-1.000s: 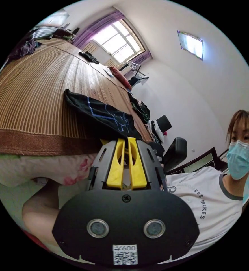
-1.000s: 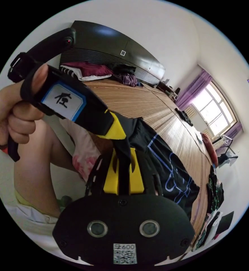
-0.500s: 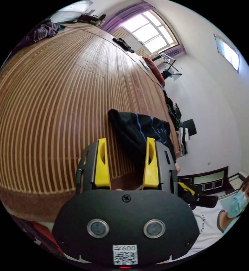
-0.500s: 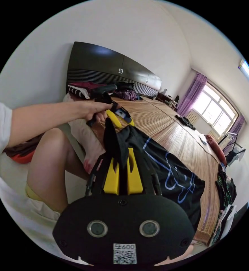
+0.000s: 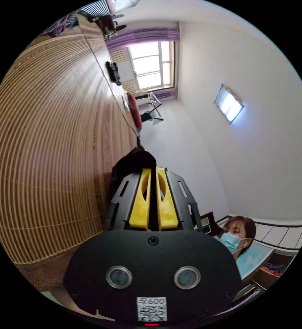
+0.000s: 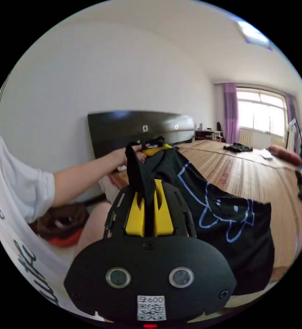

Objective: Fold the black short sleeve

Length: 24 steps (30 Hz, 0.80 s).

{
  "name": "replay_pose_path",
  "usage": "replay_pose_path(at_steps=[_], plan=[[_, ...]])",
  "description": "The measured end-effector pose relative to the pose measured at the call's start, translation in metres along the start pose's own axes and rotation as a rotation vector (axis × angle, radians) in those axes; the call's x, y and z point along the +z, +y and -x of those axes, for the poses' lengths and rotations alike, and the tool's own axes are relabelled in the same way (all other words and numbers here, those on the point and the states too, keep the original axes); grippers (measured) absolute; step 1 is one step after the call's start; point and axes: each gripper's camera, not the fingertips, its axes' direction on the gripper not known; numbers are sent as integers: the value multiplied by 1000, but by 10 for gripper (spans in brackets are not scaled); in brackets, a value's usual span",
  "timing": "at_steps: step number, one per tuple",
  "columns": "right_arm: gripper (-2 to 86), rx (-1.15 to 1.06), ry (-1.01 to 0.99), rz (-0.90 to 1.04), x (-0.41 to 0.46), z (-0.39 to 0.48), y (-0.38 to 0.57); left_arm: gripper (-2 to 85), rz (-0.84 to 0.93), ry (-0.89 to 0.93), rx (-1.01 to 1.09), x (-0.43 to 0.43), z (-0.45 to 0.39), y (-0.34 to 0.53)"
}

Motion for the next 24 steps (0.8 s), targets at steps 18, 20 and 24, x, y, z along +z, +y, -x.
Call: replay_pose_path(at_steps=[18,20,24], plan=[[-8,729,303,-92,-180,-241,-57,23,379,-535,-51,477,74,-24],[-8,755,258,-70,-180,-256,-60,27,370,-546,-71,500,98,-13],[-7,814,208,-103,-179,-258,-66,49,348,-500,-79,523,118,-1]])
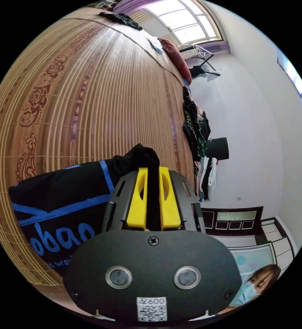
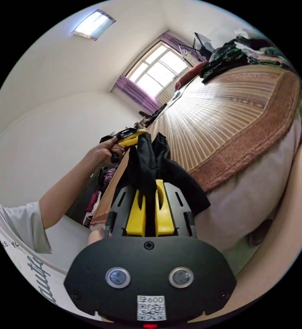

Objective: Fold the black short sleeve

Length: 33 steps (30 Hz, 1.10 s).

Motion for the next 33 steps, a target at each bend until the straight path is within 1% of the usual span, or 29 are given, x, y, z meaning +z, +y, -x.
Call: replay_pose_path(at_steps=[3,4,6,8,9,11,13,15,16,18,19,20,22,24,25,26,28,30,32,33], plan=[[-5,7,19,-24,-6,13,4,61,-43,70,73,8,-11,2],[-4,10,36,-36,-10,18,7,62,-62,72,137,7,-20,5],[-1,-27,77,-28,-15,33,11,63,-25,18,255,6,-35,12],[7,-147,202,-41,-24,67,18,58,47,-148,398,9,-41,34],[11,-185,240,-54,-26,78,20,55,56,-193,429,9,-39,42],[36,-314,351,-105,-22,114,23,37,116,-347,498,17,-14,72],[71,-395,380,-94,-2,133,19,28,139,-405,503,23,15,92],[87,-400,410,-59,29,138,12,22,151,-409,500,30,44,108],[87,-410,420,-5,53,139,9,19,142,-409,498,34,61,116],[72,-457,452,133,91,141,11,15,111,-408,493,39,85,125],[49,-475,496,233,113,141,15,12,106,-422,477,44,103,127],[18,-485,499,254,119,144,20,8,114,-414,455,50,119,129],[3,-462,506,224,110,155,28,6,93,-350,448,52,137,134],[-3,-433,572,239,103,163,40,4,53,-339,435,51,152,143],[-5,-406,636,230,97,164,49,3,32,-346,434,50,161,149],[-7,-398,782,206,91,163,59,3,28,-346,439,51,169,154],[-8,-407,961,154,86,166,67,2,9,-356,458,50,177,162],[-8,-463,848,133,87,182,70,3,-51,-394,521,47,177,172],[-8,-531,584,89,106,213,74,4,-119,-450,630,48,175,183],[-8,-554,533,81,114,220,75,4,-127,-468,644,51,176,185]])
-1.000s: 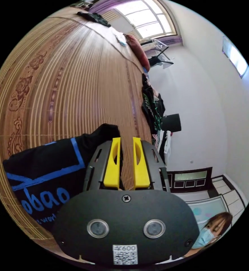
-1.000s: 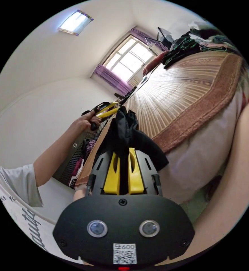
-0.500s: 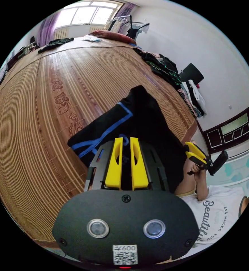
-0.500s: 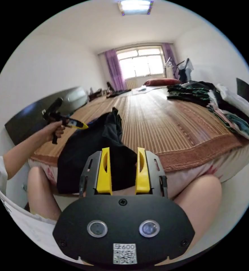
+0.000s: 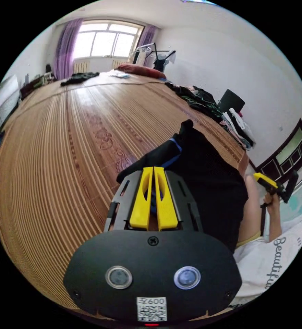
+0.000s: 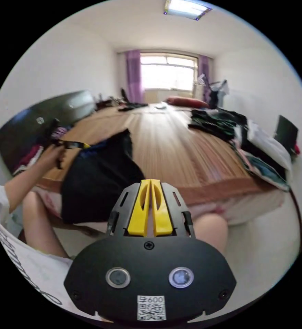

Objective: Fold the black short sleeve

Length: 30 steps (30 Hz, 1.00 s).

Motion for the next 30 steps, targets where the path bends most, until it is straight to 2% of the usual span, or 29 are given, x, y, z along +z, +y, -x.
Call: replay_pose_path(at_steps=[1,3,5,6,7,10,11,13,16,17,18,20,22,23,24,25,26,27,28,29,30], plan=[[-9,-28,-33,-22,13,19,-6,3,27,-55,10,10,0,4],[-9,-61,2,81,50,42,-11,2,158,-99,24,40,8,13],[-9,-164,92,359,118,59,-1,1,135,-41,-61,42,27,30],[-9,-192,96,376,128,61,4,1,143,-38,-85,42,30,33],[-9,-171,119,277,127,59,9,0,163,-77,-95,40,30,42],[-9,-161,388,203,134,51,12,1,206,-283,7,31,9,79],[-9,-176,418,206,135,52,10,1,236,-356,16,26,1,98],[-9,-175,323,172,121,57,3,1,284,-402,-9,11,-7,131],[-9,-148,-78,111,91,75,0,1,406,-373,-28,-15,-9,175],[-9,-145,-246,123,87,86,3,1,383,-373,-76,-28,-5,184],[-9,-151,-329,129,86,92,7,1,340,-372,-91,-36,-4,186],[-9,-177,-541,187,97,123,23,1,65,-240,-98,-66,0,191],[-9,-202,-497,301,122,144,39,1,5,-60,-71,-59,12,189],[-9,-252,-400,395,140,155,52,1,116,-39,-98,-35,27,187],[-9,-277,-384,410,144,158,60,1,187,-83,-111,-22,35,188],[-9,-250,-395,373,142,155,68,2,302,-218,-75,4,48,197],[-9,-206,-385,382,140,149,73,2,235,-171,-33,5,59,210],[-9,-209,-369,395,138,148,76,2,204,-130,-91,1,70,217],[-9,-223,-312,411,130,149,79,2,173,-143,-259,-8,91,233],[-9,-246,-226,421,119,153,82,2,128,-292,-346,-24,96,251],[-9,-266,-184,422,113,157,83,2,89,-343,-354,-33,94,259]])
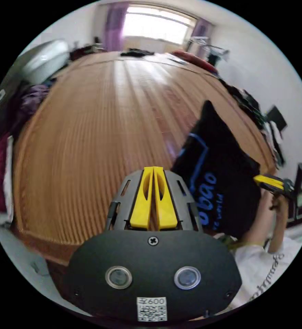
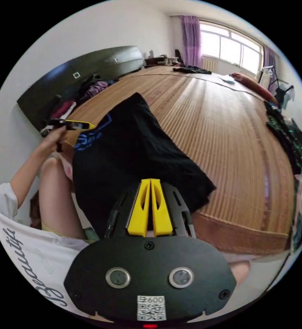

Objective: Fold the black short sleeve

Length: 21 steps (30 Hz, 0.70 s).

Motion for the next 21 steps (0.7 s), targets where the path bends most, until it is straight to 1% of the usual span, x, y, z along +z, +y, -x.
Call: replay_pose_path(at_steps=[1,2,4,6,8,11,15,17,19,21], plan=[[-9,-30,82,-5,-11,13,5,2,-89,1,5,-16,2,18],[-9,-61,135,-32,-24,27,9,3,-156,77,60,-29,-2,35],[-9,-97,175,-76,-39,45,14,2,-203,136,127,-42,-16,58],[-8,-122,172,-95,-47,58,16,2,-208,63,178,-48,-37,80],[-8,-144,122,-103,-52,71,19,3,-230,-31,250,-47,-64,107],[-8,-165,127,-119,-51,82,27,3,-279,-37,277,-35,-81,131],[-8,-152,115,-113,-47,81,36,3,-223,22,260,-8,-84,140],[-8,-132,127,-117,-45,75,41,3,-134,21,265,18,-82,142],[-8,-119,131,-112,-41,69,43,3,-144,57,215,20,-71,146],[-8,-109,131,-108,-39,64,46,3,-124,71,208,21,-65,146]])
